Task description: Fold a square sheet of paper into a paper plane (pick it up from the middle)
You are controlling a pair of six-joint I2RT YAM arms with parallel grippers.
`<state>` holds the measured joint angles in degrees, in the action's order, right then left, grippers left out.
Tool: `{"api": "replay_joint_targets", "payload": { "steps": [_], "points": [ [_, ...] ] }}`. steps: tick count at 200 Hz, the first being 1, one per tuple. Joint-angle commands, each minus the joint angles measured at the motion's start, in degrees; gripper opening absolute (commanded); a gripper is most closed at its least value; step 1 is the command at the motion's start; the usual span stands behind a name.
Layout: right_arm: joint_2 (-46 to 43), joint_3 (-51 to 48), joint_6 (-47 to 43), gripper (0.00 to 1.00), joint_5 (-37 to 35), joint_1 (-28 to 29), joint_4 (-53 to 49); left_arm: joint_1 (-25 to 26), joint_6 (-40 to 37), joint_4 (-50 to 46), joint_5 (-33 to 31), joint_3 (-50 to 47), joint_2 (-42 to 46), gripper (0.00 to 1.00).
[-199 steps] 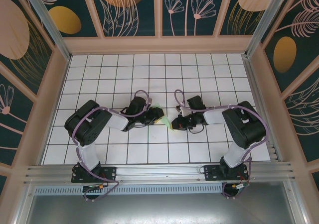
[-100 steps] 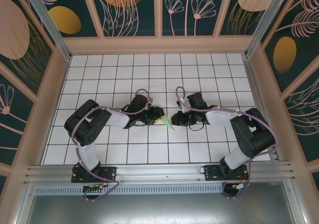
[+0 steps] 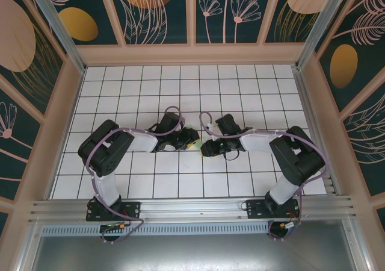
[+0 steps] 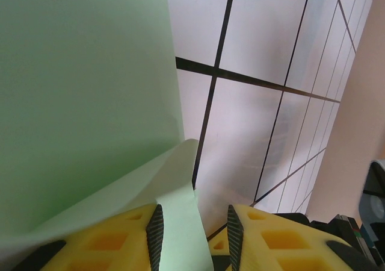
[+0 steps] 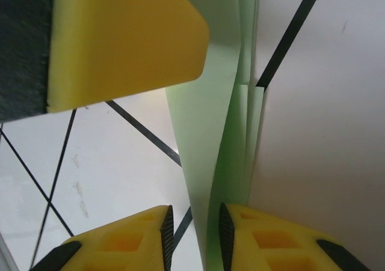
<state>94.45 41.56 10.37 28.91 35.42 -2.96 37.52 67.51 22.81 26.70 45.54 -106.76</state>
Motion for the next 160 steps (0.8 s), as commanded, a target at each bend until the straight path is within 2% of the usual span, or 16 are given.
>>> {"api": "replay_joint_targets", "payload": {
  "steps": [1, 38, 80, 113, 160],
  "points": [
    [1.33, 1.58, -3.12, 0.27, -1.82, 0.43, -1.71, 0.34, -2.13, -7.02, -6.49, -0.39, -4.68, 0.37],
    [1.92, 1.51, -4.80, 0.15, -1.87, 0.39, -1.87, 0.10, -2.80, -7.79, -6.23, 0.29, -4.51, 0.38],
    [1.84, 1.13, -4.98, 0.06, 2.53, -0.75, -0.89, -0.62, -4.85, -7.97, -5.75, 1.39, -3.00, 0.39],
    [0.48, -0.30, -2.36, 0.02, 8.94, -3.10, 2.53, -0.78, -7.55, -1.91, -3.54, 0.29, 0.63, 0.42],
    [0.56, -2.05, 4.04, 0.00, 18.05, -3.75, 9.05, -0.60, -7.09, 12.08, -0.81, -7.28, 6.34, 0.44]
  ]
}}
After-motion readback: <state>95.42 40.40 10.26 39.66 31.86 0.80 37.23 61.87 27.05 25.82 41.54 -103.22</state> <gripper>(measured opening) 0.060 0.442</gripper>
